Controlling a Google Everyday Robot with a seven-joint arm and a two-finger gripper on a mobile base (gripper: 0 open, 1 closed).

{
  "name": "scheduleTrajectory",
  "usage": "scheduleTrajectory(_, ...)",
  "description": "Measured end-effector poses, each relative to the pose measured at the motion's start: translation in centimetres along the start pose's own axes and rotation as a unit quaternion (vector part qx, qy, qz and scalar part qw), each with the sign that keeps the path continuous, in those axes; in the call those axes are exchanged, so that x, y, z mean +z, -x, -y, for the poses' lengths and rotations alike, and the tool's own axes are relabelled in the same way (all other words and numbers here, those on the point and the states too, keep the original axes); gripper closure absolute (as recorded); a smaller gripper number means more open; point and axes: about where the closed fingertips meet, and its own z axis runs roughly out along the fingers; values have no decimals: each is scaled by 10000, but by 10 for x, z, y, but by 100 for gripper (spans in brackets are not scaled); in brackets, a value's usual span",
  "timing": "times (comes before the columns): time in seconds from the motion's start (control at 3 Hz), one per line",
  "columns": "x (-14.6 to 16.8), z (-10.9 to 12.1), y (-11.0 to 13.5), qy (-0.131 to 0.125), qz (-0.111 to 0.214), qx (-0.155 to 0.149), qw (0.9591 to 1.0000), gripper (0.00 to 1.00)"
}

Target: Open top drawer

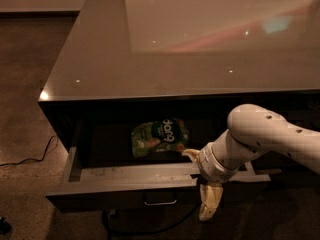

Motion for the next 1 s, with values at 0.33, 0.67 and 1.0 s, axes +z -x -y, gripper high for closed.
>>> scheduleTrajectory(0.33,-4,0,-2,-88,11,-4,10000,0)
scheduleTrajectory(0.67,-25,2,-5,-343,-135,-54,9993,0)
scheduleTrajectory(1.0,-41,8,-4,-550,-297,-138,9979,0)
